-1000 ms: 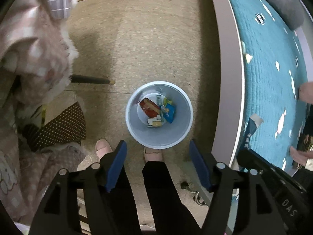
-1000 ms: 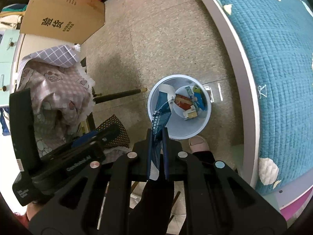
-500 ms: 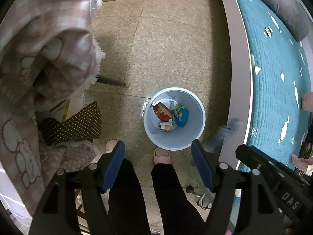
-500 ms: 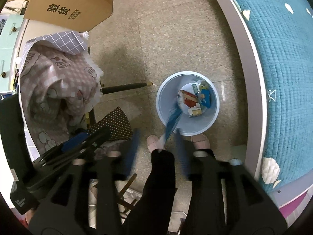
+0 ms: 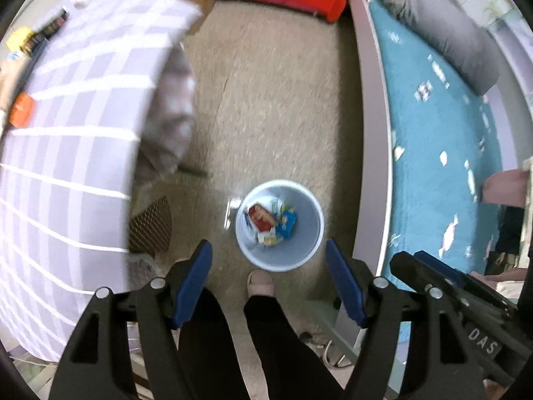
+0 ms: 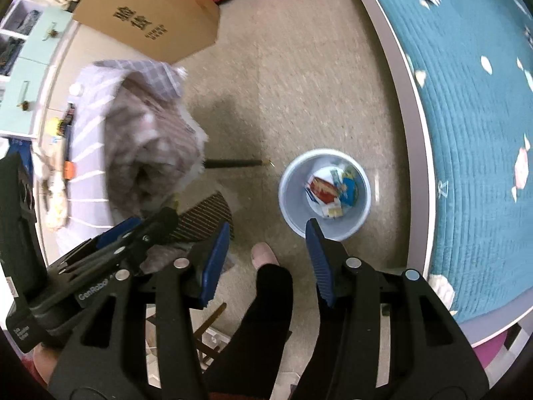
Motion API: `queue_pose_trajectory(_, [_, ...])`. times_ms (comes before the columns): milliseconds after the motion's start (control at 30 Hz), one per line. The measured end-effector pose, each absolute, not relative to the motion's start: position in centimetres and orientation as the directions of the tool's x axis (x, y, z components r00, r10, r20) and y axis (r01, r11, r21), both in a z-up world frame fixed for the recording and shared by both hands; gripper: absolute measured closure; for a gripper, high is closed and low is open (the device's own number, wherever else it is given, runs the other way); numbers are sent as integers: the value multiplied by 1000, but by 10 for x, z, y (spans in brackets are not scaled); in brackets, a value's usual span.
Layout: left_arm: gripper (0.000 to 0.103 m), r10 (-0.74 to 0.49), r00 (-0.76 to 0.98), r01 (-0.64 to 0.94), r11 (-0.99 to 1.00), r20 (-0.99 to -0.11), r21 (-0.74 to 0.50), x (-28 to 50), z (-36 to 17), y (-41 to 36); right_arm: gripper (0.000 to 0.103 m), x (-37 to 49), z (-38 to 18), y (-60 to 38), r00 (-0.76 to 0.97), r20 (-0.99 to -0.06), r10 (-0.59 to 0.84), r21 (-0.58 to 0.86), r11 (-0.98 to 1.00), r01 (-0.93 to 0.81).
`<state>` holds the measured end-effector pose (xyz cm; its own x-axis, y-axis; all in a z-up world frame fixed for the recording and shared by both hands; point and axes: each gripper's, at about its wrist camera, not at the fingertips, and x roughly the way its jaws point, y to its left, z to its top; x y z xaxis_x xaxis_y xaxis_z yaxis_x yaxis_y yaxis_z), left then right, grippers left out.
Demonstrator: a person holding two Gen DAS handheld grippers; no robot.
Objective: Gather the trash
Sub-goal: 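Swing both open grippers back toward the table, then grasp the yellow printed snack bag with the left gripper while the right gripper grasps the orange cap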
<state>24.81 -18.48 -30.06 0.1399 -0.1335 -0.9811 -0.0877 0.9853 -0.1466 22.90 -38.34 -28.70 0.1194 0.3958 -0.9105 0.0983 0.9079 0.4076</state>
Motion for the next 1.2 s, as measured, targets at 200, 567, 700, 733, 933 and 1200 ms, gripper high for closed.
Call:
queue_pose_trajectory(200, [34, -102, 284, -160, 975, -953, -152, 239, -237, -124, 55, 245, -231, -330, 178, -875, 449, 451, 892, -34])
queue_pose_trajectory(567, [34, 188, 320, -165, 976, -929, 141, 207, -208, 32, 54, 265, -204, -171, 120, -837, 534, 496, 833, -245])
queue_pose_trajectory(700, [34, 230, 295, -125, 972, -928, 201, 208, -217, 75, 54, 269, -212, -126, 97, -841, 532, 495, 829, -259])
queue_pose_trajectory(733, [34, 232, 297, -111, 972, -926, 208, 208, -218, 84, 53, 269, -213, -118, 93, -842, 531, 494, 830, -259])
queue_pose_trajectory(933, [33, 234, 279, 27, 967, -931, 252, 227, -248, 101, 52, 273, -228, -82, 96, -869, 486, 450, 855, -257])
queue_pose_trajectory(1200, [31, 187, 308, 99, 969, -933, 227, 235, -253, 106, 52, 288, -244, -51, 121, -900, 418, 377, 887, -266])
